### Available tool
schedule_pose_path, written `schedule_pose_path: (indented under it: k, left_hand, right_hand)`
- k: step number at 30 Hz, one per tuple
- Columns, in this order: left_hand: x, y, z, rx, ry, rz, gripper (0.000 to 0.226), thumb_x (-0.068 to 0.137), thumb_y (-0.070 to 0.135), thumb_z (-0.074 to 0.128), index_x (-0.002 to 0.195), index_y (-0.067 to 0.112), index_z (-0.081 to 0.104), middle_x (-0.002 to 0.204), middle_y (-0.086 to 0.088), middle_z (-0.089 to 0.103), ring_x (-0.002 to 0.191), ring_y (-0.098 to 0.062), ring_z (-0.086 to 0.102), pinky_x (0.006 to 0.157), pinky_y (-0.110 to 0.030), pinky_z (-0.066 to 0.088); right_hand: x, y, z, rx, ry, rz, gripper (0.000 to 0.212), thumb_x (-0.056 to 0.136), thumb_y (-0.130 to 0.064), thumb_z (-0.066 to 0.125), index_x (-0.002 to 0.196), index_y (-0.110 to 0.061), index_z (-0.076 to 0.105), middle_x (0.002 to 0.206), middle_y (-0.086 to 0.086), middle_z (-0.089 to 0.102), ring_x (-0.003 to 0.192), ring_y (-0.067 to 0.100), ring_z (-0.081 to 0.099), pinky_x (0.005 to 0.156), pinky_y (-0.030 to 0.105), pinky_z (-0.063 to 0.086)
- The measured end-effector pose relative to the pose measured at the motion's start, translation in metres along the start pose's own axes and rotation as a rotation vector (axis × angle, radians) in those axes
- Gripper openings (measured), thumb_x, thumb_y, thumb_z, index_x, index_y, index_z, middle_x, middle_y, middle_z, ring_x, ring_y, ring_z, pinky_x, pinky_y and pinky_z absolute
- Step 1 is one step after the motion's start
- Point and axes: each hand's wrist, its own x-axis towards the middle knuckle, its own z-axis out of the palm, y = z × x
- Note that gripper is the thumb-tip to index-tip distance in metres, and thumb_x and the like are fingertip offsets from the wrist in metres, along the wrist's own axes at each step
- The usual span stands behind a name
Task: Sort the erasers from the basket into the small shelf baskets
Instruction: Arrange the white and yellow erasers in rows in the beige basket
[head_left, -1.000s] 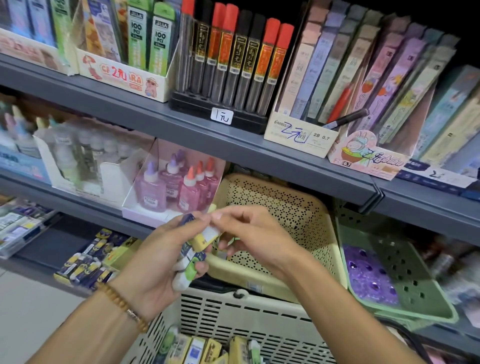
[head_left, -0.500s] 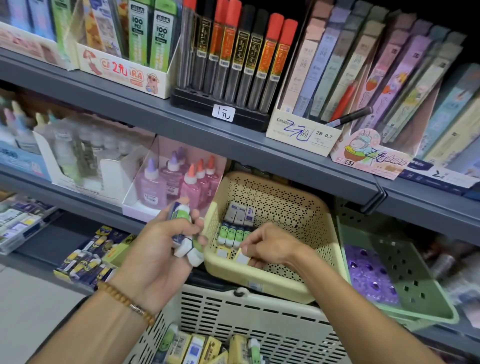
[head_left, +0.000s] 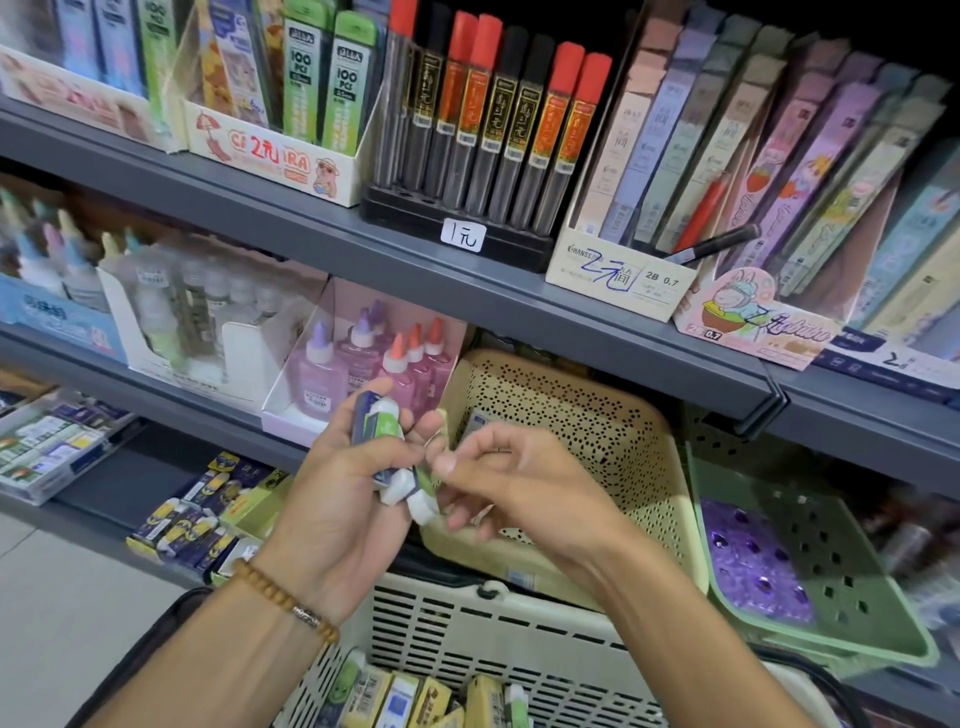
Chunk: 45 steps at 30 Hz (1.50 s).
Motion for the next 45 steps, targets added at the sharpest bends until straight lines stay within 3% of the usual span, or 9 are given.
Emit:
schedule_pose_path:
  k: [3, 8, 10, 15, 19, 23, 30, 36, 45]
  left_hand:
    - [-0.001, -0.002, 0.001, 0.047, -0.016, -0.004, 0.063, 0.070, -0.022, 0.044, 0.117, 0.018, 0.056, 0.084, -0.005, 0.058, 0.099, -0.019, 0.070, 0.053, -0.034, 0.055]
    - [-0.001, -0.008, 0.001, 0.092, -0.026, -0.016, 0.056, 0.077, -0.024, 0.044, 0.116, 0.015, 0.057, 0.088, -0.008, 0.059, 0.104, -0.024, 0.069, 0.072, -0.035, 0.058]
    - [0.001, -0.007, -0.001, 0.127, 0.013, -0.043, 0.050, 0.074, -0.017, 0.056, 0.113, 0.015, 0.058, 0.084, -0.007, 0.060, 0.094, -0.021, 0.071, 0.069, -0.033, 0.057]
    - [-0.004, -0.004, -0.001, 0.178, 0.095, -0.177, 0.028, 0.072, 0.019, 0.069, 0.099, 0.015, 0.064, 0.074, -0.003, 0.060, 0.048, -0.012, 0.049, 0.030, -0.017, 0.032]
    - [-0.003, -0.004, -0.001, 0.155, 0.098, -0.242, 0.016, 0.089, 0.014, 0.051, 0.099, 0.006, 0.062, 0.071, -0.006, 0.060, 0.045, -0.013, 0.044, 0.029, -0.017, 0.029]
    - [-0.004, -0.003, -0.002, 0.204, 0.026, -0.242, 0.020, 0.084, 0.010, 0.054, 0.099, 0.003, 0.065, 0.076, -0.007, 0.060, 0.050, -0.013, 0.048, 0.032, -0.021, 0.034]
    - [-0.003, -0.002, -0.004, 0.254, -0.010, -0.230, 0.017, 0.072, 0.012, 0.062, 0.081, 0.015, 0.077, 0.090, -0.008, 0.070, 0.060, -0.015, 0.059, 0.041, -0.024, 0.044]
    - [-0.005, -0.006, -0.003, 0.293, 0.010, -0.225, 0.040, 0.073, 0.014, 0.064, 0.112, 0.005, 0.065, 0.097, -0.010, 0.072, 0.058, -0.014, 0.062, 0.039, -0.023, 0.043]
    - [-0.003, -0.006, -0.003, 0.259, 0.035, -0.232, 0.030, 0.072, 0.013, 0.063, 0.098, 0.000, 0.067, 0.086, -0.013, 0.070, 0.054, -0.016, 0.059, 0.038, -0.022, 0.042]
  right_hand:
    - [-0.006, -0.004, 0.011, 0.060, -0.031, 0.023, 0.030, 0.083, -0.004, 0.075, 0.106, -0.007, 0.055, 0.068, 0.008, 0.068, 0.054, 0.015, 0.062, 0.045, 0.020, 0.046]
    - [-0.006, 0.003, -0.002, 0.143, -0.063, 0.044, 0.031, 0.084, 0.005, 0.070, 0.110, -0.009, 0.058, 0.067, 0.007, 0.064, 0.050, 0.012, 0.055, 0.044, 0.020, 0.046]
    - [0.001, 0.007, -0.025, 0.040, 0.085, 0.023, 0.020, 0.088, -0.001, 0.068, 0.103, -0.012, 0.063, 0.066, 0.006, 0.064, 0.051, 0.013, 0.056, 0.046, 0.021, 0.047]
    - [0.029, 0.030, -0.090, -0.266, 0.453, 0.188, 0.008, 0.095, -0.008, 0.061, 0.091, -0.011, 0.067, 0.058, 0.007, 0.062, 0.047, 0.014, 0.055, 0.046, 0.022, 0.049]
    - [0.056, 0.052, -0.100, -0.418, 0.394, 0.378, 0.009, 0.096, -0.010, 0.060, 0.092, -0.006, 0.067, 0.068, 0.008, 0.065, 0.054, 0.014, 0.063, 0.059, 0.027, 0.059]
    - [0.070, 0.058, -0.099, -0.425, 0.363, 0.464, 0.017, 0.095, -0.010, 0.062, 0.108, 0.001, 0.065, 0.087, 0.017, 0.072, 0.069, 0.019, 0.071, 0.078, 0.034, 0.061]
    - [0.070, 0.057, -0.095, -0.506, 0.267, 0.397, 0.026, 0.092, -0.002, 0.064, 0.114, -0.015, 0.063, 0.094, 0.016, 0.071, 0.070, 0.016, 0.075, 0.072, 0.027, 0.061]
    - [0.065, 0.055, -0.093, -0.489, 0.254, 0.385, 0.025, 0.092, -0.004, 0.065, 0.114, -0.017, 0.063, 0.088, 0.015, 0.071, 0.066, 0.015, 0.074, 0.073, 0.029, 0.061]
    - [0.064, 0.059, -0.092, -0.560, 0.211, 0.362, 0.034, 0.093, -0.007, 0.064, 0.126, -0.016, 0.060, 0.082, 0.014, 0.072, 0.068, 0.018, 0.072, 0.076, 0.032, 0.061]
